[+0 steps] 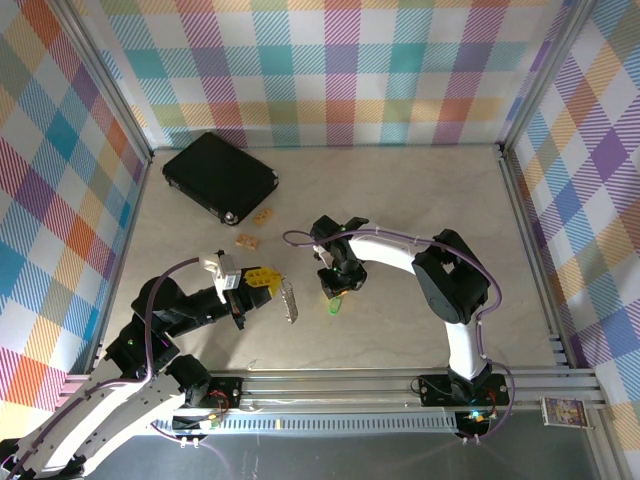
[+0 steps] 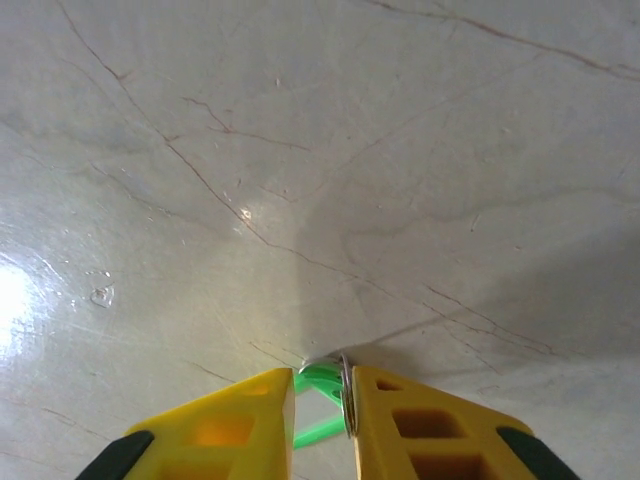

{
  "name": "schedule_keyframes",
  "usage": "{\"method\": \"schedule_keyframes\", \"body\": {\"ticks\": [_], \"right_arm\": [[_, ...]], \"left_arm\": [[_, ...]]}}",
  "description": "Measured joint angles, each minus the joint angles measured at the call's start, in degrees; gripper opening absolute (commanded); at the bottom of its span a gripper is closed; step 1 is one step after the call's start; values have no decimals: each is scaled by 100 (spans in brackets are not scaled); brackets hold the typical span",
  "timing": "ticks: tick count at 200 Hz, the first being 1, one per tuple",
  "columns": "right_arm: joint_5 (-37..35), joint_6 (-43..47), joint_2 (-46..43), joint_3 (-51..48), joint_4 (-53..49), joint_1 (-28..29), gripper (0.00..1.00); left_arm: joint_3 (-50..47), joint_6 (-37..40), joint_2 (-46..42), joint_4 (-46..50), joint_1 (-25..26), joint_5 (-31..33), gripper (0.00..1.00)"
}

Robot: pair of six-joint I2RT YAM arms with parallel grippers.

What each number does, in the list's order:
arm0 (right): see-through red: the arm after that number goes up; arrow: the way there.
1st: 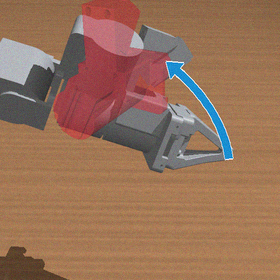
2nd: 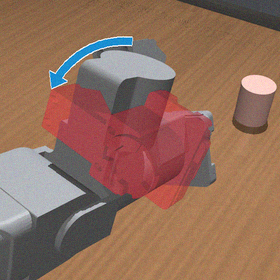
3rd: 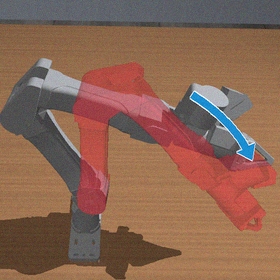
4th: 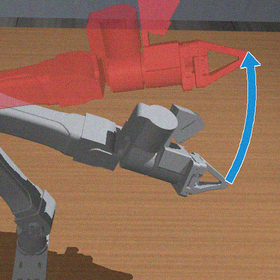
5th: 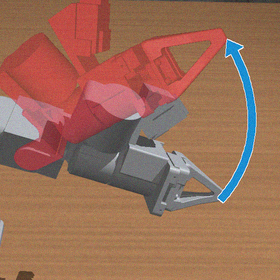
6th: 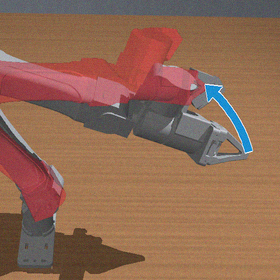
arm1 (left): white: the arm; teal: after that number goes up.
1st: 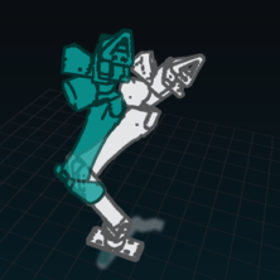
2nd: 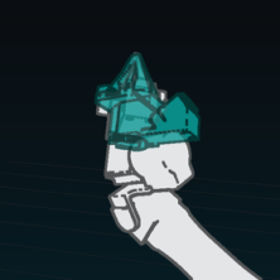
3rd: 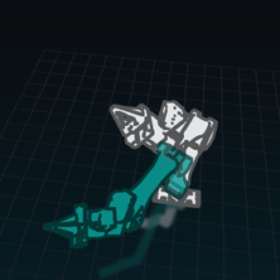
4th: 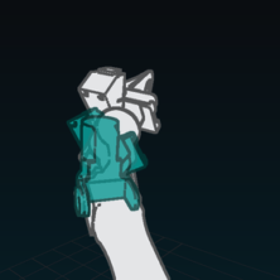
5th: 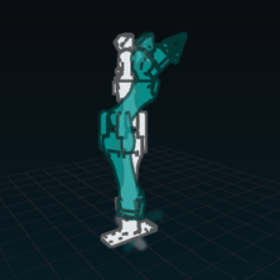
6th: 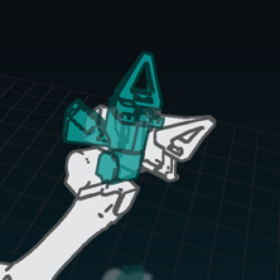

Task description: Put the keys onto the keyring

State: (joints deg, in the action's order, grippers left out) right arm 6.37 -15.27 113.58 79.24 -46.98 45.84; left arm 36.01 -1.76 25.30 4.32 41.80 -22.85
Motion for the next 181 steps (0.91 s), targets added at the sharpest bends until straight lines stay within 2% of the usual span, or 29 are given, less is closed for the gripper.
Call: {"method": "schedule_keyframes", "body": {"ticks": [124,181], "right_arm": [[-44,-57,-20,-140,61,-15,8],[-190,11,-407,-264,70,-15,12]], "left_arm": [[-24,-2,0,-2,0,-2,0],[-24,-17,2,-2,0,-4,0]]}}
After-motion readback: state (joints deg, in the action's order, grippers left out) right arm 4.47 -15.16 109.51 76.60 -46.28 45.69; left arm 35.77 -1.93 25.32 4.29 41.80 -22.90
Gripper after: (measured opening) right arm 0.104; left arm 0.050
